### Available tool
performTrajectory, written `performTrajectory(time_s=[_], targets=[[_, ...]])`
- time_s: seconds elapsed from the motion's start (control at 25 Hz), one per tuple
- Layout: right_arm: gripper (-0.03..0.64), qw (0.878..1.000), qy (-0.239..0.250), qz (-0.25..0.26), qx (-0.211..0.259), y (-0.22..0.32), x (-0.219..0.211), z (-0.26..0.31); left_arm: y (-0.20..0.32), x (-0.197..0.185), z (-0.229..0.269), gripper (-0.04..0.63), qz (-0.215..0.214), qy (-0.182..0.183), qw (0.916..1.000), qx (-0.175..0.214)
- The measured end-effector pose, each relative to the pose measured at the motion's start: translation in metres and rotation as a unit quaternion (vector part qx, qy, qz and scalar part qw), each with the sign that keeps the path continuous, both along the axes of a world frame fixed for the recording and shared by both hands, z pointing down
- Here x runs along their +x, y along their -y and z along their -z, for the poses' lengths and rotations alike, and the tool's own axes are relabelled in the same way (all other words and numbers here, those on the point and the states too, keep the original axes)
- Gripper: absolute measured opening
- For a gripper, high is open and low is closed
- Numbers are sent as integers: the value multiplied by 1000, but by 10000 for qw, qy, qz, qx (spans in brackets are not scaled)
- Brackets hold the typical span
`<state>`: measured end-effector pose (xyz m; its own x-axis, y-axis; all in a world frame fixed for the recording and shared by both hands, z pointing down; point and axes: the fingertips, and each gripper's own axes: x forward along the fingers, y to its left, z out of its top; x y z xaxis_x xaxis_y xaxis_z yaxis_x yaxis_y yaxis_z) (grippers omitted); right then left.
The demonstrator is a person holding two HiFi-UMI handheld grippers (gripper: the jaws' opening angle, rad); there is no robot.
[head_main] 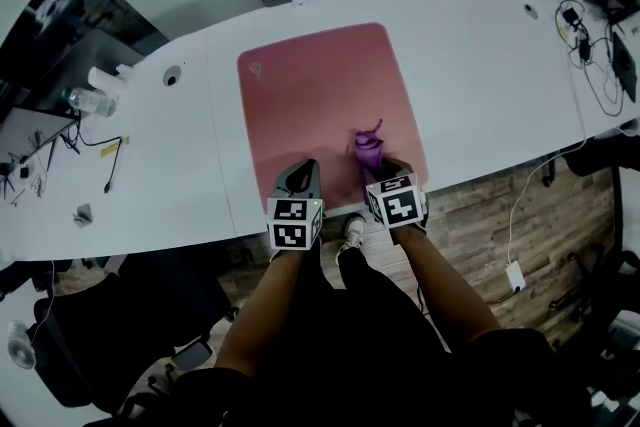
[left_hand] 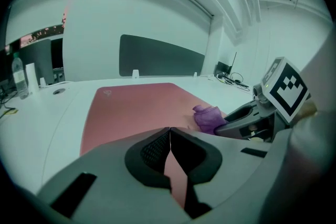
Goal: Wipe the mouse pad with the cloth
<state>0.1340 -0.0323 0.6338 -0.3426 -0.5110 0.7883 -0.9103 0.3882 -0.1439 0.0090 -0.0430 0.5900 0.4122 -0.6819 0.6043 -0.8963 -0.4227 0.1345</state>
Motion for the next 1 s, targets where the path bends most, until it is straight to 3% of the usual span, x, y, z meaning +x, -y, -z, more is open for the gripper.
performTrajectory(time_s=[0.44,0.8,1.0], targets=[[135,9979,-259,-590,-8,2,75,1,-1,57,2,23,-655,-46,9978,41],[137,9961,-458,-747,40,5,109,2,4,75,1,23,-856,-125,9962,40],[137,9973,-321,-644,164,6,110,2,9,69,0,23,-831,-101,9965,33]])
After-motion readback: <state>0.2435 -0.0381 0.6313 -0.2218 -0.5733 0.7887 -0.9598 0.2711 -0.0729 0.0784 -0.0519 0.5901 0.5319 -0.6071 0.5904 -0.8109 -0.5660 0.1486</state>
